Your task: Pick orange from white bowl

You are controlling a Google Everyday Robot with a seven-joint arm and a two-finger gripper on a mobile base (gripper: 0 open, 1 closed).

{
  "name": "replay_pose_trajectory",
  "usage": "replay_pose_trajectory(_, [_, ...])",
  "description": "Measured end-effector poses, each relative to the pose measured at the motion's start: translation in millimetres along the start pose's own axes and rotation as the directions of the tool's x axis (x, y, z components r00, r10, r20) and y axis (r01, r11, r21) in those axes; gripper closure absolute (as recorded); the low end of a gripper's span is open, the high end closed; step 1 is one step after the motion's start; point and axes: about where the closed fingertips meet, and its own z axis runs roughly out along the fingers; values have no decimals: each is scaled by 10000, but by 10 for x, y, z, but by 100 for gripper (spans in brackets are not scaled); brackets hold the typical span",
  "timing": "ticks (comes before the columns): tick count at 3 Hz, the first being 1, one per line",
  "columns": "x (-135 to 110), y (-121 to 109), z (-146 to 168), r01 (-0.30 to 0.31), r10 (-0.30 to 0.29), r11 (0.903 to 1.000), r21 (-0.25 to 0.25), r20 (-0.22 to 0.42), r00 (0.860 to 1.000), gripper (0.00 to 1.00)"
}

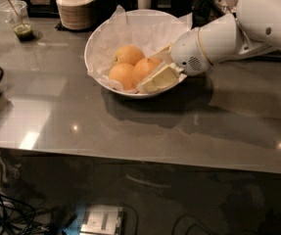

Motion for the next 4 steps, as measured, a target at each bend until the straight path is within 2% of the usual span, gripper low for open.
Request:
replay_pose_trajectory(2, [-1, 24, 41, -108, 109, 9999, -32, 298, 9995, 91])
replay_pose_trajectory(3, [-107, -9, -36, 49, -100, 9993, 381, 1358, 9907, 100])
replay_pose_trajectory(4, [-407, -75, -282, 531, -873, 9919, 1158, 3147, 9452, 100])
